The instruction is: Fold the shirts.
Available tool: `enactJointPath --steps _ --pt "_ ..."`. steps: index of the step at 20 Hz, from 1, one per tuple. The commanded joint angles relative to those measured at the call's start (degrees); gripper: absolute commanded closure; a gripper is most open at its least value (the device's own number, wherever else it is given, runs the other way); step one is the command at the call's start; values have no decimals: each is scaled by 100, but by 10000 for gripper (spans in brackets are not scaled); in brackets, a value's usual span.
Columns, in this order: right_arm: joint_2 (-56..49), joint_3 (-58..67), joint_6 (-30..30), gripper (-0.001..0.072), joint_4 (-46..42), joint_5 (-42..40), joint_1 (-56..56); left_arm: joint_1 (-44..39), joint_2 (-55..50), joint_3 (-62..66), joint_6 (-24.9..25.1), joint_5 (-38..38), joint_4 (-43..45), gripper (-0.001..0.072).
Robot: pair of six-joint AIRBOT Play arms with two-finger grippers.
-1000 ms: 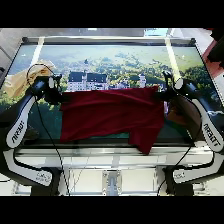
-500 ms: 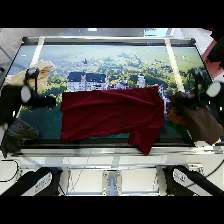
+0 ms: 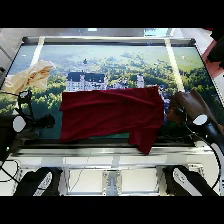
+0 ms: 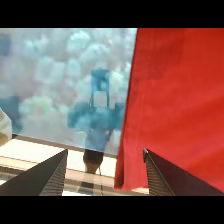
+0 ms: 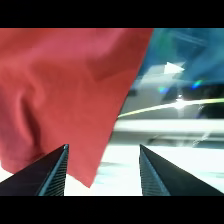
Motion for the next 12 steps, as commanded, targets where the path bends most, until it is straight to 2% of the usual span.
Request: enactJointPath --steps 1,8,12 --pt "24 -531 -101 189 527 -380 -11 4 85 -52 -22 -105 -142 166" --pt "-4 -741 -96 201 896 -1113 -11 4 85 -52 -22 -48 -144 166" --pt "-15 -743 -96 213 1075 -1134 24 4 85 -52 -24 52 -144 166"
